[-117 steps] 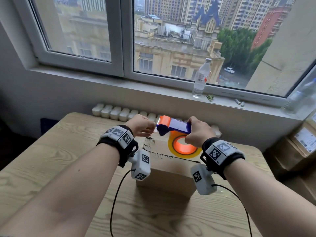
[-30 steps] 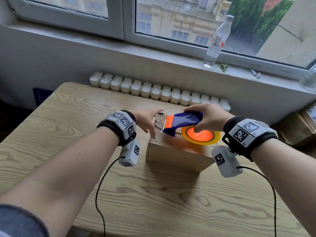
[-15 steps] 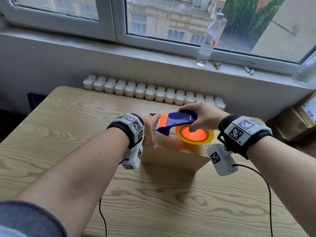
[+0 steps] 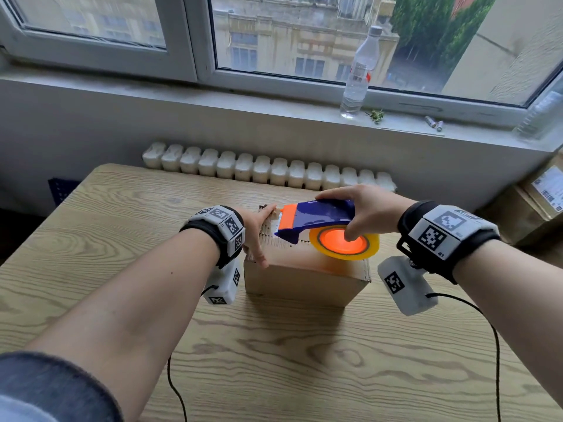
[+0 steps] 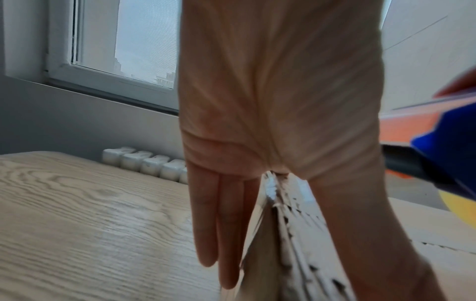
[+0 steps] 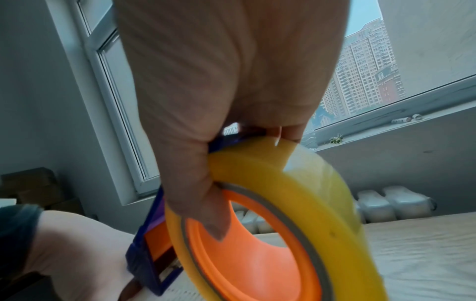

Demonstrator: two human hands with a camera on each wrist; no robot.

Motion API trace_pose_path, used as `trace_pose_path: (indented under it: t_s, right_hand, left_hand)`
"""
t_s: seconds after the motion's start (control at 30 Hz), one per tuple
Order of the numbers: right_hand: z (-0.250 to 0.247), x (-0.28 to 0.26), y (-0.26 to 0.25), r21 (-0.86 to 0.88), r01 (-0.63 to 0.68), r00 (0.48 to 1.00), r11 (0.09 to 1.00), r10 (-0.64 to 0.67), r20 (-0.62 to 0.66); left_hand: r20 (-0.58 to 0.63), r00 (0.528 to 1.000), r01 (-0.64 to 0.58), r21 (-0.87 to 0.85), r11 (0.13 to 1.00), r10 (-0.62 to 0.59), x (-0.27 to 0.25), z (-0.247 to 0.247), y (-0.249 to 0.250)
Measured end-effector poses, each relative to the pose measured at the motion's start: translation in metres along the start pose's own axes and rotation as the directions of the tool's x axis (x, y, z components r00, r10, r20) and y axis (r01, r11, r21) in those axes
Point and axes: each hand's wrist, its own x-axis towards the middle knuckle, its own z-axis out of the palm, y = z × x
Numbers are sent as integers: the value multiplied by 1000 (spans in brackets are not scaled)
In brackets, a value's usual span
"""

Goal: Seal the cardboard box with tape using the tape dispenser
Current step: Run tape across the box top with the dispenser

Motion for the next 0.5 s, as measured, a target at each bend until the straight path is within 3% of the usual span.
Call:
trace_pose_path:
  t_s: [0.2, 0.5]
  right_hand:
    - [-12, -23, 30, -69, -50, 999, 996, 51, 19]
    - [-2, -13, 20, -151, -16, 1000, 988, 17, 1]
  left_hand:
    - [-9, 1000, 21, 34, 999, -20, -1, 1, 5]
    - [-98, 995, 47, 217, 975, -26, -3, 0, 12]
